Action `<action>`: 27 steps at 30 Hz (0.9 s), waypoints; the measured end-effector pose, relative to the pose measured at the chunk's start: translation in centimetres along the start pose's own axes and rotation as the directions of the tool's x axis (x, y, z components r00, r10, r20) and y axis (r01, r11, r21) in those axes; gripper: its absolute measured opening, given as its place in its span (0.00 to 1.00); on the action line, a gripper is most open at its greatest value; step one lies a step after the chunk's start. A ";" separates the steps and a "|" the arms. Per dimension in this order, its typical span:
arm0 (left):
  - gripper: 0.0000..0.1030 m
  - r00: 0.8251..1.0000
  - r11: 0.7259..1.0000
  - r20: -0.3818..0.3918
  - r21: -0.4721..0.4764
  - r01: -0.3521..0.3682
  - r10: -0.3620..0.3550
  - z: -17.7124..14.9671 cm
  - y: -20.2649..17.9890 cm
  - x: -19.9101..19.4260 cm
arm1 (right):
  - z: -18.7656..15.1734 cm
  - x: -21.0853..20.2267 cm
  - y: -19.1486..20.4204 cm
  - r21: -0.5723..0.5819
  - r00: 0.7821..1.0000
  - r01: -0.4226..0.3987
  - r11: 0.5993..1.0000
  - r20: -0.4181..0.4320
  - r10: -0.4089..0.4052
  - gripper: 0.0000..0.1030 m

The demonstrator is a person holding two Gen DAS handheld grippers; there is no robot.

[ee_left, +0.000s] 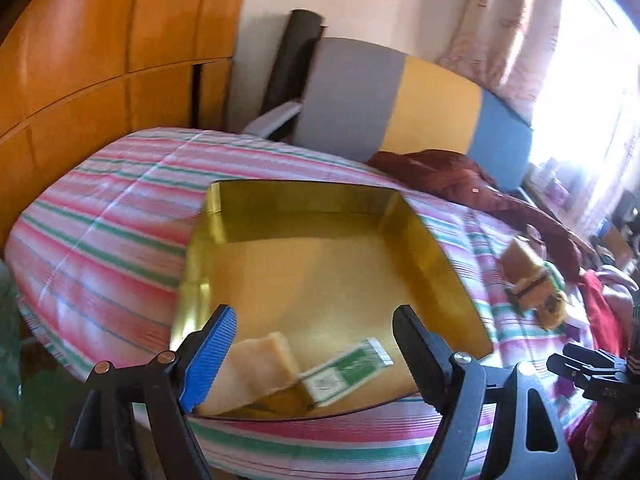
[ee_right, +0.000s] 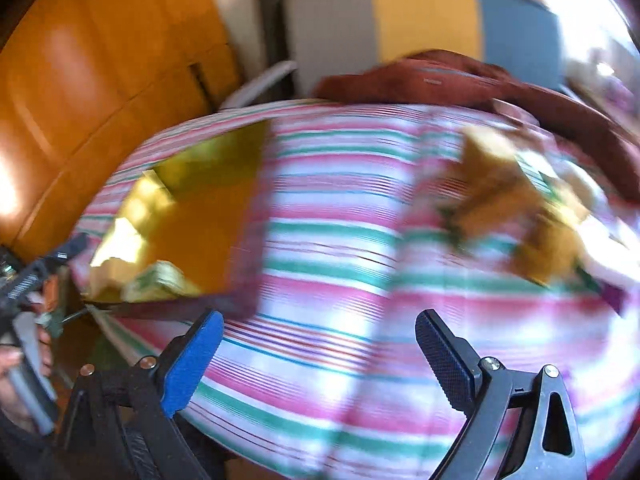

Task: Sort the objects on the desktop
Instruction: 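Return both tools to the table and close the right tool on the purple soap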

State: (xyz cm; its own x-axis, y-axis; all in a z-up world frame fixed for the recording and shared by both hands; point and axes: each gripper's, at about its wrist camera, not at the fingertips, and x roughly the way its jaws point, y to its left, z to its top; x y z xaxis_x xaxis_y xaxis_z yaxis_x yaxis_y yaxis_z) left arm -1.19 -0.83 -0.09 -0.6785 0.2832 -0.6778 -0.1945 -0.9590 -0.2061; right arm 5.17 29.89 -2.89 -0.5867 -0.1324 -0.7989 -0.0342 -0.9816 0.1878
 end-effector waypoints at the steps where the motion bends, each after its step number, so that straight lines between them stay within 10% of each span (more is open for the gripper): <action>1: 0.79 1.000 1.000 -0.003 0.009 0.021 -0.021 0.1 -0.7 0.2 | -0.4 -0.5 -1.1 0.017 1.000 0.026 1.000 -0.001 -0.026 0.94; 10: 0.79 0.978 0.972 -0.059 0.115 0.206 -0.201 0.8 -7.9 1.3 | -3.7 -4.2 -10.3 0.174 0.955 0.295 0.939 -0.066 -0.288 0.97; 18: 0.79 0.944 0.922 -0.124 0.208 0.327 -0.307 0.8 -14.2 2.1 | -6.1 -3.3 -13.1 0.264 0.945 0.322 0.909 -0.137 -0.296 0.96; 27: 0.79 0.924 0.871 -0.199 0.318 0.375 -0.325 0.0 -18.9 3.3 | -7.0 -2.3 -13.7 0.275 0.943 0.329 0.904 -0.154 -0.296 0.62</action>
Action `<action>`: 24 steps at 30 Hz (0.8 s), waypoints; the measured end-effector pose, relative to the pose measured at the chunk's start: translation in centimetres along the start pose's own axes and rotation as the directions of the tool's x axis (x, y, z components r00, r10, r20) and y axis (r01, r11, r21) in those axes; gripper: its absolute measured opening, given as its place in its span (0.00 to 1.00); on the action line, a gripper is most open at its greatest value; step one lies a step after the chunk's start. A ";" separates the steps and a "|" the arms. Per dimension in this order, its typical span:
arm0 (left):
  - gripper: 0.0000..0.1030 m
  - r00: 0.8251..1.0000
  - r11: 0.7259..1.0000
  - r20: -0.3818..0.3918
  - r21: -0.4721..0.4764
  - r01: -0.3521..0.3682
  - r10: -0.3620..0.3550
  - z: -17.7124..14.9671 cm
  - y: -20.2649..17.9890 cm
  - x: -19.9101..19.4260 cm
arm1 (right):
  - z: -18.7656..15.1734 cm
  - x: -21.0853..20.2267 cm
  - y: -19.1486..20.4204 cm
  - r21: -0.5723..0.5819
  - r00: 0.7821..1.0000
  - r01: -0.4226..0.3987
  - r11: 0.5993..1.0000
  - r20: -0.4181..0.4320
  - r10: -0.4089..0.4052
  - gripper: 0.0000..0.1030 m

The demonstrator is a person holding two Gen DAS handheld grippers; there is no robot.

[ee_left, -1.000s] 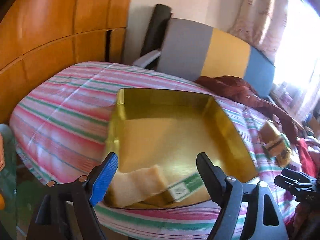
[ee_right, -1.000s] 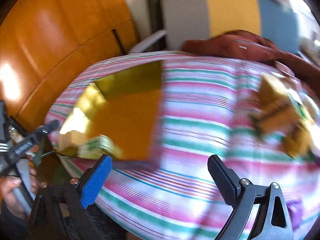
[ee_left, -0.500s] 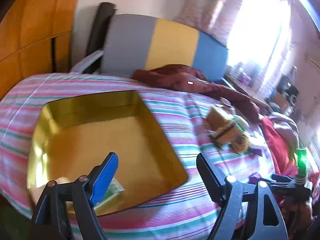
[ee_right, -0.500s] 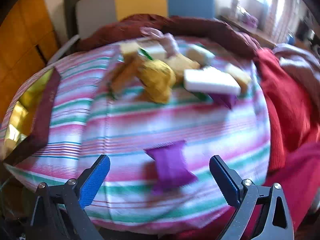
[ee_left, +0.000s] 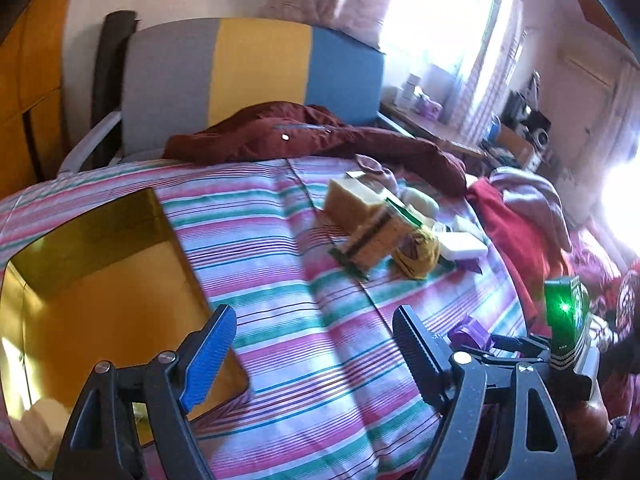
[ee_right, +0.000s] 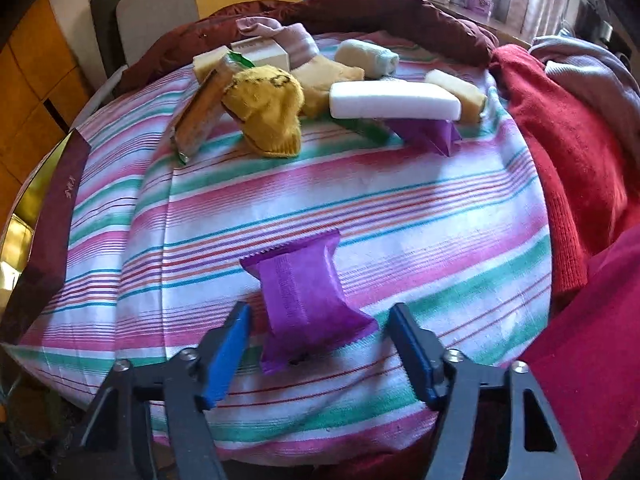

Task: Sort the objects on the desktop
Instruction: 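Return both tools to the table and close the right tool on the purple soap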

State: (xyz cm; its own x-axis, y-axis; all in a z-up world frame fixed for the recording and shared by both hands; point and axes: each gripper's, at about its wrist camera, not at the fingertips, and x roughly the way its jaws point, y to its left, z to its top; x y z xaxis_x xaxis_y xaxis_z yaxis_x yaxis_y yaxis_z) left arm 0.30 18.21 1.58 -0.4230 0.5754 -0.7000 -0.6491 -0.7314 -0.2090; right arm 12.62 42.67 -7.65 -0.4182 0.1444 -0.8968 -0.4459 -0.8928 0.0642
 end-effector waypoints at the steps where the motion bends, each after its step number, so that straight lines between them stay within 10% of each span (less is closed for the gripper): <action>1: 0.79 1.000 1.000 -0.015 0.018 0.001 -0.001 0.2 -0.4 0.5 | 0.0 0.1 0.2 -0.007 1.000 -0.006 1.000 0.004 0.006 0.57; 17: 0.80 0.990 0.988 -0.142 0.150 0.046 -0.025 3.2 -3.7 7.4 | 1.2 1.3 0.6 -0.001 0.998 -0.027 1.000 0.059 0.027 0.52; 24: 0.80 0.983 0.942 -0.181 0.336 0.026 0.038 4.9 -6.2 11.8 | 1.4 1.5 0.2 0.009 0.996 -0.043 0.999 0.077 0.043 0.52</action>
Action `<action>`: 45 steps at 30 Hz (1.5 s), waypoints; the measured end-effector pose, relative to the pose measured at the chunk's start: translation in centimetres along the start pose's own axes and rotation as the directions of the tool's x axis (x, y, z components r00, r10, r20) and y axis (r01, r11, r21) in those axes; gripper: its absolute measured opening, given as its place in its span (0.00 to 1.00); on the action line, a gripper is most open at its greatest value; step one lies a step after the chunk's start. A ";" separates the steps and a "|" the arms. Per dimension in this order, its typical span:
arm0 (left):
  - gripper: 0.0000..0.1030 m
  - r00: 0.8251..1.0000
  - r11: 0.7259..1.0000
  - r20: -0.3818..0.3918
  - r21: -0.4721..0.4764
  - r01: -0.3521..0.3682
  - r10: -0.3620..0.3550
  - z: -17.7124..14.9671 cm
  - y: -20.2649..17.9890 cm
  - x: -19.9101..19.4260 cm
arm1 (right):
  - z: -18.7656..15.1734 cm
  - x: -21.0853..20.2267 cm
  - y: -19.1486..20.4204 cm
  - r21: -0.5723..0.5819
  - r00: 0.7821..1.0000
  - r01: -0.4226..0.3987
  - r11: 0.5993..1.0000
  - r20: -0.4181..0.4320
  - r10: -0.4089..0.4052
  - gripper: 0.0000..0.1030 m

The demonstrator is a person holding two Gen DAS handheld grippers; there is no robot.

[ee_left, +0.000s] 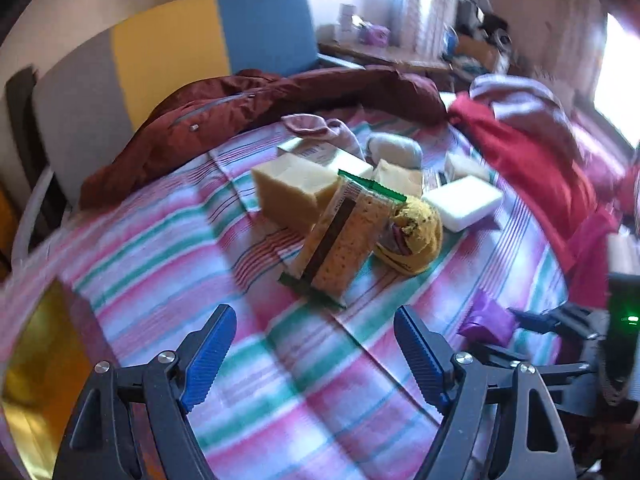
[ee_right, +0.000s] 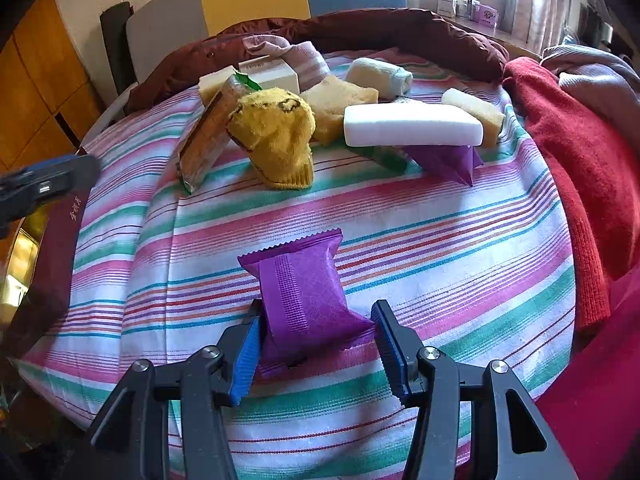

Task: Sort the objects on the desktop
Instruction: 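Return both tools to the table and close the right tool on the purple soap, then grasp the cracker packet with the left tool while the right tool holds the purple soap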

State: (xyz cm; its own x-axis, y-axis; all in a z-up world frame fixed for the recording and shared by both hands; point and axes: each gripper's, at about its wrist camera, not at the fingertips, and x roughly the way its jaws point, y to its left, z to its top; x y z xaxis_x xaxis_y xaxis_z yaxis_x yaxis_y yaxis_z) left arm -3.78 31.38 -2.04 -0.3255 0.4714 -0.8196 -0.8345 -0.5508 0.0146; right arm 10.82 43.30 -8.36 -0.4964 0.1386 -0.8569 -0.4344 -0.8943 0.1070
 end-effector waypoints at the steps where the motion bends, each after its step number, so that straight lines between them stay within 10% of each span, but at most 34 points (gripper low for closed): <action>1: 0.80 1.000 1.000 -0.010 0.014 -0.001 0.001 0.3 -0.1 0.5 | 0.0 0.0 0.0 -0.002 1.000 0.001 1.000 0.002 -0.001 0.52; 21: 0.75 0.991 0.986 -0.112 0.141 0.092 -0.077 4.0 -1.1 8.9 | 0.6 0.7 -0.2 0.005 1.000 -0.009 1.000 0.019 0.009 0.54; 27: 0.52 0.988 0.983 -0.105 0.134 0.125 -0.111 3.7 -1.5 8.5 | 0.8 0.9 -0.2 0.004 1.000 -0.003 1.000 0.024 0.003 0.54; 45: 0.50 0.989 0.989 -0.045 -0.054 0.136 -0.138 -0.9 -0.9 2.3 | 0.2 0.3 0.1 0.019 0.998 -0.051 0.998 0.037 0.051 0.52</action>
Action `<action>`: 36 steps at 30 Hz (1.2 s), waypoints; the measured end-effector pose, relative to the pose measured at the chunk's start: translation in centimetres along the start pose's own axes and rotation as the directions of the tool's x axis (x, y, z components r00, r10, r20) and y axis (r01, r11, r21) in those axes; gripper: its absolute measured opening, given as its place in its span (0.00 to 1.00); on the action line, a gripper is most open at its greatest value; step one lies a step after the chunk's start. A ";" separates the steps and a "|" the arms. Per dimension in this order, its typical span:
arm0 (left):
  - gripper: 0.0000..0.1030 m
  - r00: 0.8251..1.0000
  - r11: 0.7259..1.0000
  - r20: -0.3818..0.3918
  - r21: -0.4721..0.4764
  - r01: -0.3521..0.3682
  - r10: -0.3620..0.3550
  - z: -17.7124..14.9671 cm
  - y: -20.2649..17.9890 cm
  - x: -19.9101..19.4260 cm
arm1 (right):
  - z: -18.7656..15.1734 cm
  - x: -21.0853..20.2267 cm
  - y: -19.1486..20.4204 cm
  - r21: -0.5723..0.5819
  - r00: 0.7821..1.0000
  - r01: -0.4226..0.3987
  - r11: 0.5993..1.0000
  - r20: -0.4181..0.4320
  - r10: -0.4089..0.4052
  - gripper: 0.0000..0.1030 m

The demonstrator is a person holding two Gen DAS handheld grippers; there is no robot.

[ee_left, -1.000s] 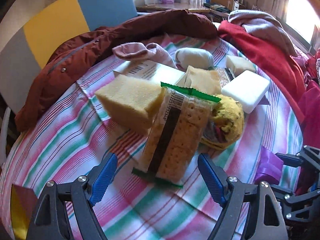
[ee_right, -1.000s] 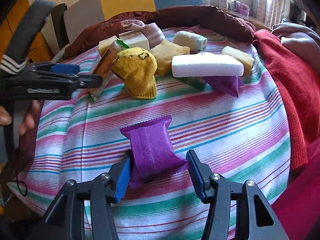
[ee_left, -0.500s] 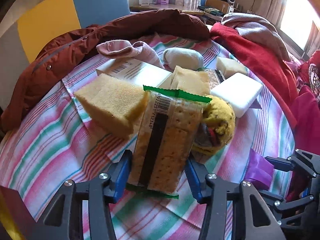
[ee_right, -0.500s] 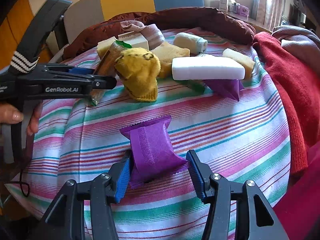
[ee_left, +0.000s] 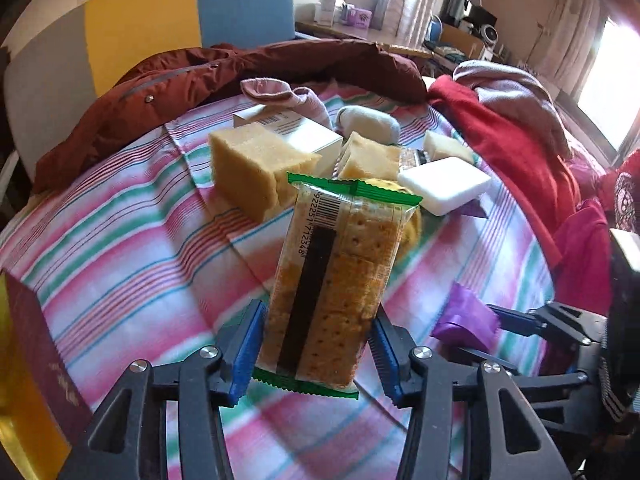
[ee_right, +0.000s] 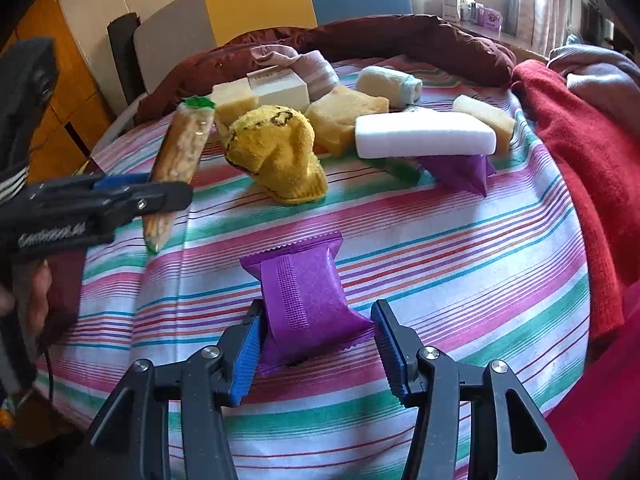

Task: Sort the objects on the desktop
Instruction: 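Grasp the cracker packet with the left tool while the right tool holds the purple soap, then carry the cracker packet and purple soap to the gold tray and release both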

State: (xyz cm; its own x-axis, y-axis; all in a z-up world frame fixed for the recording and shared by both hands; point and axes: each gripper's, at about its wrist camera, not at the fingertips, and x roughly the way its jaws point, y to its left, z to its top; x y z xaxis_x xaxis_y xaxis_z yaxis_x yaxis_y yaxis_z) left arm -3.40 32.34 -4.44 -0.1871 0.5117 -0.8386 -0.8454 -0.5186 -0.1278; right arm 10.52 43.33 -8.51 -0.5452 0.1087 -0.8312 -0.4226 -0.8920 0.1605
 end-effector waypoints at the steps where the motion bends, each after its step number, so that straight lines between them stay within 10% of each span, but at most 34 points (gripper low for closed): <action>1: 0.50 1.000 1.000 0.005 -0.016 0.002 -0.002 -0.3 0.0 -0.5 | -0.1 -0.1 0.1 0.004 1.000 -0.008 1.000 -0.001 0.008 0.52; 20: 0.50 0.982 0.943 0.144 -0.324 -0.070 0.122 -7.7 7.4 -10.7 | 2.1 -2.3 9.1 -0.135 0.976 -0.215 0.967 0.009 0.219 0.52; 36: 0.50 0.915 0.744 0.119 -0.627 -0.232 0.386 -17.0 20.7 -18.0 | 3.3 -3.1 24.4 -0.403 0.893 -0.440 0.802 -0.105 0.437 0.52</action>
State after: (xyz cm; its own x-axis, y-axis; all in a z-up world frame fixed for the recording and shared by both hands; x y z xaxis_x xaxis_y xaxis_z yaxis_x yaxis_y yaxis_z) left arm -9.03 0.79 -1.00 -0.5567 0.3497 -0.7535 -0.2715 -0.9338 -0.2328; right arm -0.51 22.72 -0.29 -0.5957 -0.3391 -0.7281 0.1927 -0.9404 0.2803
